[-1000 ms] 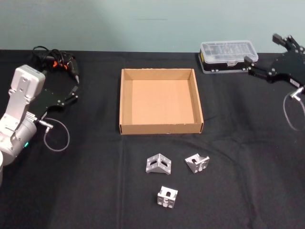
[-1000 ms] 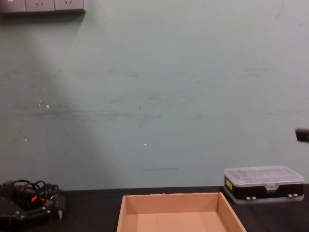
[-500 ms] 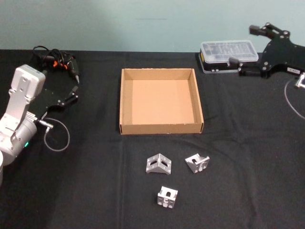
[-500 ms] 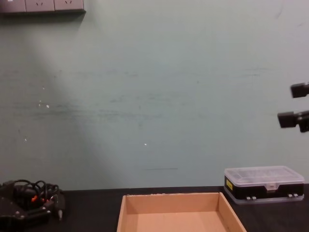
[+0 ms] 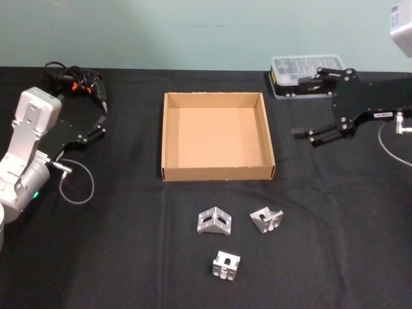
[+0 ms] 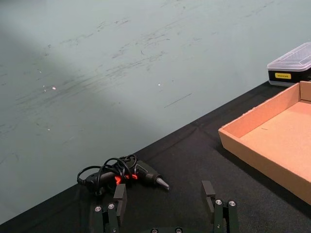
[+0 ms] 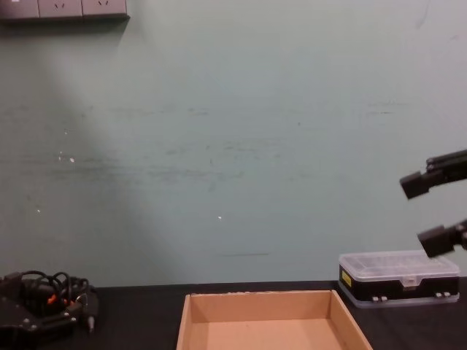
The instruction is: Use one hand to pick up the angle iron from the table and place it into the box.
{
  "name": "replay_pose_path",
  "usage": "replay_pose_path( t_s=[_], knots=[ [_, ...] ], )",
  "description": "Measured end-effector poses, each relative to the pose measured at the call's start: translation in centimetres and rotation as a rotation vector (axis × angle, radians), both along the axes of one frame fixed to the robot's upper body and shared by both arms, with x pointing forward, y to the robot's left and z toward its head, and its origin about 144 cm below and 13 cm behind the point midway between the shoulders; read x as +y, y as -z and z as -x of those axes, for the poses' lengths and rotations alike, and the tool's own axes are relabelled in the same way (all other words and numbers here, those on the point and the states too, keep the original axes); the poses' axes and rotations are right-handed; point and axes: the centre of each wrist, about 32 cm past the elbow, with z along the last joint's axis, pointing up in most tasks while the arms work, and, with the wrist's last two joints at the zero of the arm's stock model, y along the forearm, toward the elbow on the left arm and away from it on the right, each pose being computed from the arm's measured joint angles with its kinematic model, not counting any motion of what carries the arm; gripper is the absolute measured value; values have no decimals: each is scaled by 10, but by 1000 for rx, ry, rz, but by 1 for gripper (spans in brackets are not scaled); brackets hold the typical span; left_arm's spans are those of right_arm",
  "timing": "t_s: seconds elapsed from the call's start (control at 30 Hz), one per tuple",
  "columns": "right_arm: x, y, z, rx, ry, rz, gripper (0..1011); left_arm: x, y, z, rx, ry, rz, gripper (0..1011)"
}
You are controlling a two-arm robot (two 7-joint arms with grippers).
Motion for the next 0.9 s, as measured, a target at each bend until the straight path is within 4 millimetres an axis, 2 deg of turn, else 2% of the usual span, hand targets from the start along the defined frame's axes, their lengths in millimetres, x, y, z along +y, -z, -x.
replay_pose_path(
  t_s=[0.47,0.9],
  knots=[
    [19,1,-11,100,-132,125,1003,0,0,0,0,0,0,1000],
    [39,26,-20,205,-219,229,1003,0,0,0,0,0,0,1000]
  ],
)
